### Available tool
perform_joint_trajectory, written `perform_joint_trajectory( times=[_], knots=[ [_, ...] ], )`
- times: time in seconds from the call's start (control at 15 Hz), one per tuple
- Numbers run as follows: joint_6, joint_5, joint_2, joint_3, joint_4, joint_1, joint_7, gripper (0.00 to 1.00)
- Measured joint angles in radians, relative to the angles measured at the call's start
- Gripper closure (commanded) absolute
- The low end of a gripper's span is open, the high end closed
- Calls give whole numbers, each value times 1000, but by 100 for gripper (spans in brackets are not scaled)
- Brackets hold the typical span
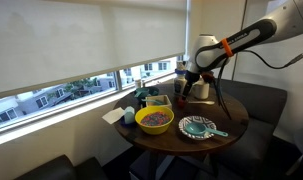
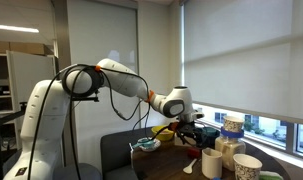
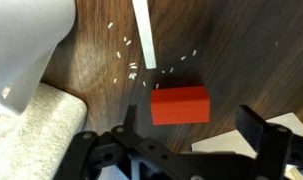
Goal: Pick up the red block and put it in the white cup
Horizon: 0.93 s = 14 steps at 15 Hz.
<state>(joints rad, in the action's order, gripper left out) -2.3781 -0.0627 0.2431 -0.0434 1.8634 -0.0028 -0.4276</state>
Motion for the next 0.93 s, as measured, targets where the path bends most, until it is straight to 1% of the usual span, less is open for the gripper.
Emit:
perform_joint_trajectory(
  times=[0.4,0.67,0.93],
  knots=[
    [33,-5,59,32,-66,-36,-6,0],
    [33,-6,89,54,-94,-46,-18,0],
    [34,-5,111,61,-120,-47,-18,0]
  ],
)
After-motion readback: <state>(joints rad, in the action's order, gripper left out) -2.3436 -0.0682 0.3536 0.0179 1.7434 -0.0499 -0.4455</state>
